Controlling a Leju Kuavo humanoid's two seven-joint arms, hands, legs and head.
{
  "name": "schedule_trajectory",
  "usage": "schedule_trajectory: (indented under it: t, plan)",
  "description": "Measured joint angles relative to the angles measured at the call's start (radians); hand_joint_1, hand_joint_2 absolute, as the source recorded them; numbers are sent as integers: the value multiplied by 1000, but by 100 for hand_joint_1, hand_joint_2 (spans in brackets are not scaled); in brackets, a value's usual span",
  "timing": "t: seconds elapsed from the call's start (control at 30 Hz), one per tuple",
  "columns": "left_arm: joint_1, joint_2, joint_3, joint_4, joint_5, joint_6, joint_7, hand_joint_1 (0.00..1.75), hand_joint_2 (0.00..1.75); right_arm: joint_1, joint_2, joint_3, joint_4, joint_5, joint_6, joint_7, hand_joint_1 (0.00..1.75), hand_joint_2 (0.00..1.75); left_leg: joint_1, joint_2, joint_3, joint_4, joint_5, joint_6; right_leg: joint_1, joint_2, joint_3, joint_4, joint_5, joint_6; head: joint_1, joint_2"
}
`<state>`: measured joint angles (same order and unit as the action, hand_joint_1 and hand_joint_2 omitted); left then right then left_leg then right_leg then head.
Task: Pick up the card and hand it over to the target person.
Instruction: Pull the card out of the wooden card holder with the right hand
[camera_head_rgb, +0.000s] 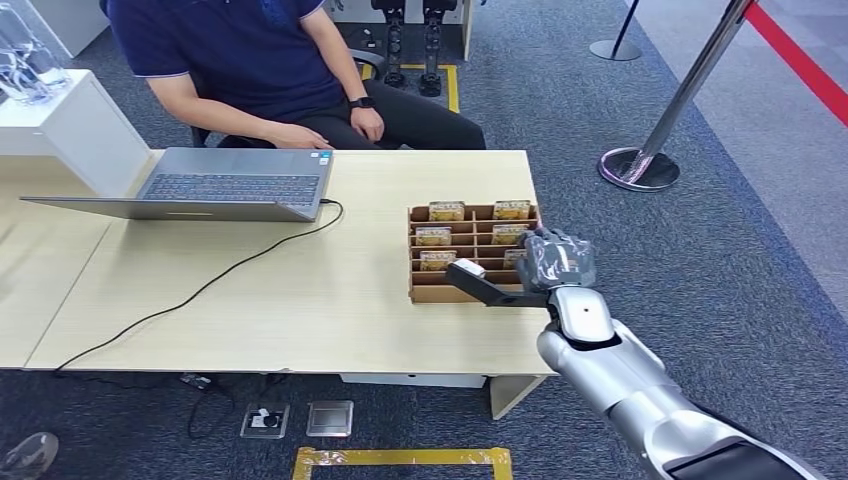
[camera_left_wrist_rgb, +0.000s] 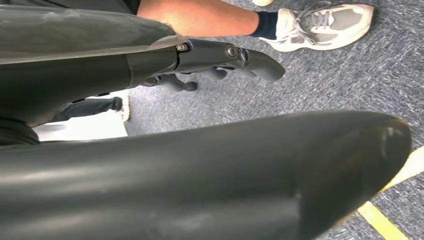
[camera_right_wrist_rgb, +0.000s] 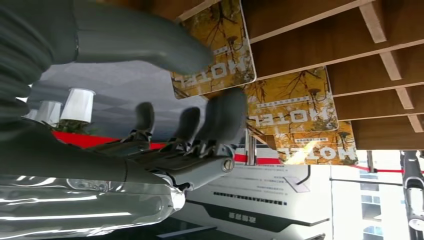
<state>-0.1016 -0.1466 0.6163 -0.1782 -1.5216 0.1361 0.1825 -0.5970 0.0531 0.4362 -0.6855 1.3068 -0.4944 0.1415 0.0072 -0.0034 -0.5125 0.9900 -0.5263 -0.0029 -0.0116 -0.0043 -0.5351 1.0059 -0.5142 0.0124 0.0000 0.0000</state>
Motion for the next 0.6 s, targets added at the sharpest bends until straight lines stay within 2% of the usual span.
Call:
schedule_trajectory:
  t: [0.27,0.43,0.6]
  plan:
    - [-3,1,-7,0,-6,-4,1,0,0,13,-8,-6,0,8,-3,11,99,175,0,-1,0,0,0,0,0,-1,1,0,0,0,0,0]
    - [-4,2,-11,0,-8,-5,0,0,0,16,-10,-13,4,11,-4,13,118,175,0,-2,1,1,0,0,0,-2,1,0,-1,0,0,0]
    - [-7,3,-14,-1,-11,-6,2,0,0,11,-13,-18,7,15,0,12,154,175,0,-2,0,0,0,0,0,-2,1,0,0,0,0,0]
